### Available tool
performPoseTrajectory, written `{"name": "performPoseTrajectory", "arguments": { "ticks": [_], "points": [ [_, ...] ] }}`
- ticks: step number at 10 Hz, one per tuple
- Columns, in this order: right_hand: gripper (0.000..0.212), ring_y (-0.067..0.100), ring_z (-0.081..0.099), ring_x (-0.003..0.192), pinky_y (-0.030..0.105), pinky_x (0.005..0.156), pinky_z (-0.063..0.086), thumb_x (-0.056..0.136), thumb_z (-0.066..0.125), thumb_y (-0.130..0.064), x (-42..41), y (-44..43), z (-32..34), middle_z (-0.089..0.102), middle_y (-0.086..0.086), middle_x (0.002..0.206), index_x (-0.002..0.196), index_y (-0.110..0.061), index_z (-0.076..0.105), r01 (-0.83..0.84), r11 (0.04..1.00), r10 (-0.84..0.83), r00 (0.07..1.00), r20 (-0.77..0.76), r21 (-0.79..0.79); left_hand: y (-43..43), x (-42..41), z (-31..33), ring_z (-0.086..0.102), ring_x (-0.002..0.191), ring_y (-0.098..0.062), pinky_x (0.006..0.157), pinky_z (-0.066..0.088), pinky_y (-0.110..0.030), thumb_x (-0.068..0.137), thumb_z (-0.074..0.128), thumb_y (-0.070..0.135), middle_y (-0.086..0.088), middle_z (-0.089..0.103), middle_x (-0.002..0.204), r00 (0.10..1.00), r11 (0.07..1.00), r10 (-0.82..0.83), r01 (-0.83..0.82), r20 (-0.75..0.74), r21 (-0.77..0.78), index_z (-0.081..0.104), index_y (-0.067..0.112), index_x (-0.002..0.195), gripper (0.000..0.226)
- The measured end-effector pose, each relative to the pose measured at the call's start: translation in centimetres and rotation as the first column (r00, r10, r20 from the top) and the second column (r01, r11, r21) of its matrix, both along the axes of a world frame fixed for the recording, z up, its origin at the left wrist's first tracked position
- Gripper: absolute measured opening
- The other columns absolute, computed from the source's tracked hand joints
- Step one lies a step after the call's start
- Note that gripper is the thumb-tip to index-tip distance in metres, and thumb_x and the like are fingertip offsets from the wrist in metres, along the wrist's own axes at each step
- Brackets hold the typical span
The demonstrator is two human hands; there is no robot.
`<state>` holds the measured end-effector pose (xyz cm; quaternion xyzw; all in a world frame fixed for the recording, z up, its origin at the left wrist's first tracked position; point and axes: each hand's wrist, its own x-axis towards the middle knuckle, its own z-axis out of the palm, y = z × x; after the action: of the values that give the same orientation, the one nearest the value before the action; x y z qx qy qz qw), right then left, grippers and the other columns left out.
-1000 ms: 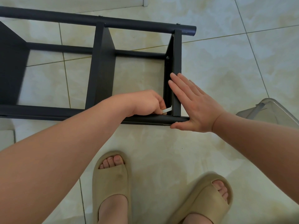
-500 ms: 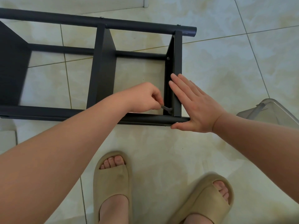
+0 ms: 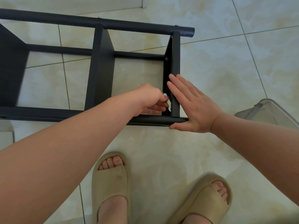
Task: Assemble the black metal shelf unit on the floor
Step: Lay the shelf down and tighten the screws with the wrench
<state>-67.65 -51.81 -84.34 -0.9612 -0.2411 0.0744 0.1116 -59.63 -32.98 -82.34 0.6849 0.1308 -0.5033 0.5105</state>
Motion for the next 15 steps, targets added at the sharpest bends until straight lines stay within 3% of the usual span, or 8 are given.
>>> {"name": "performPoseTrajectory", "arguments": {
  "ticks": [2,5,9,15],
  "points": [
    [0.114,0.030,0.002,0.157,0.055,0.123,0.021,0.085,0.042,-0.082,0.02,-0.01,-0.07,0.005,0.014,0.169,0.160,-0.001,0.014,0.001,1.000,-0.001,1.000,0.005,0.015,-0.43,-0.16,-0.04,0.071,0.080,-0.012,0.076,0.057,-0.027,0.098,0.062,0.020,-0.001,0.073,0.085,0.999,0.999,0.028,-0.026,0.040,-0.034,0.064,0.011,0.112,0.017],
    [0.114,0.030,0.001,0.157,0.055,0.123,0.021,0.085,0.040,-0.083,0.00,-0.05,-0.17,0.004,0.014,0.169,0.160,-0.001,0.013,-0.002,1.000,0.002,1.000,0.007,0.012,-0.25,0.01,0.12,0.071,0.070,-0.008,0.070,0.056,-0.027,0.097,0.062,0.019,0.006,0.074,0.068,0.999,0.999,-0.030,0.030,0.019,-0.019,0.062,0.018,0.096,0.002],
    [0.114,0.030,0.001,0.157,0.056,0.122,0.022,0.085,0.040,-0.083,0.05,-0.04,-0.16,0.004,0.014,0.169,0.160,-0.002,0.011,-0.006,1.000,0.006,1.000,0.003,0.013,-0.30,0.06,0.09,0.070,0.078,-0.016,0.068,0.055,-0.028,0.101,0.051,0.012,0.000,0.073,0.064,0.996,0.999,-0.011,0.008,-0.090,-0.034,0.059,0.012,0.091,0.013],
    [0.114,0.029,0.001,0.157,0.054,0.123,0.020,0.085,0.042,-0.081,0.00,0.00,0.12,0.003,0.013,0.169,0.160,-0.002,0.012,0.001,1.000,-0.001,1.000,-0.009,-0.004,0.53,0.06,0.25,0.068,0.074,-0.013,0.065,0.054,-0.022,0.102,0.049,0.008,-0.002,0.074,0.079,0.989,0.988,-0.150,0.150,-0.001,-0.047,0.060,0.014,0.092,0.016]
  ]
}}
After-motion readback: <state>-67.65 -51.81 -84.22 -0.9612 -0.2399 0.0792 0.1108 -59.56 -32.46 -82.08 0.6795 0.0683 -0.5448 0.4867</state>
